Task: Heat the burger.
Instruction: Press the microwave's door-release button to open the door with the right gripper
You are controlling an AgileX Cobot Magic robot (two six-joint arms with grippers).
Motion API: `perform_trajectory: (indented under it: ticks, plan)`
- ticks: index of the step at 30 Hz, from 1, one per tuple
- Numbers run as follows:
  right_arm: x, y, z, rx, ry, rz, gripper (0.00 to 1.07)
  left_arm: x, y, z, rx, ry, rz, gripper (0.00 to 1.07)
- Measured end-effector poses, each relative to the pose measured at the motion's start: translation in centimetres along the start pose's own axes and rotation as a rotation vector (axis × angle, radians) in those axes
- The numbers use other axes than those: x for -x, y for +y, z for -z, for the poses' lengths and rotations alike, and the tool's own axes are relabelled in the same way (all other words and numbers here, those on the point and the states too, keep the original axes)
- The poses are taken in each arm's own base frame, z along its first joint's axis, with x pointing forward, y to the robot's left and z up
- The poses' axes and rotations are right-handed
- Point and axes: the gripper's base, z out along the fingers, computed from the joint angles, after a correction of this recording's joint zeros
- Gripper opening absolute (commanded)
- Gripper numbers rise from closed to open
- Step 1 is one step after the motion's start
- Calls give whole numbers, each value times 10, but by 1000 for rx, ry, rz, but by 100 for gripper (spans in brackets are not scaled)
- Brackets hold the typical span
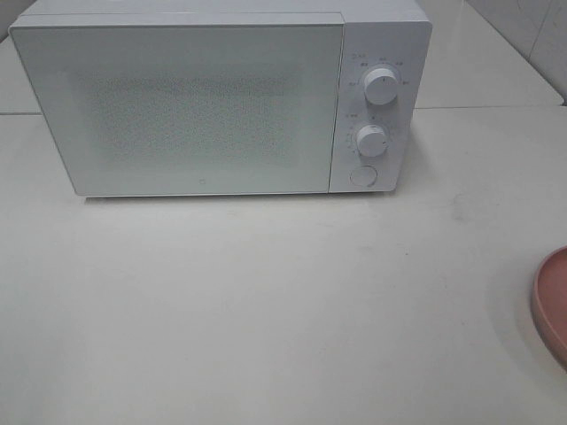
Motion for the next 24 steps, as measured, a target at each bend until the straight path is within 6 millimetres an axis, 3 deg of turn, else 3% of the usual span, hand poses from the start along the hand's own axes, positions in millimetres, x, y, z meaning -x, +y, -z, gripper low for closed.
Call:
perform_trajectory:
  ticks: [24]
  plan:
    - [4, 0, 0, 0, 2, 0, 75, 0, 0, 0, 0, 0, 0, 86]
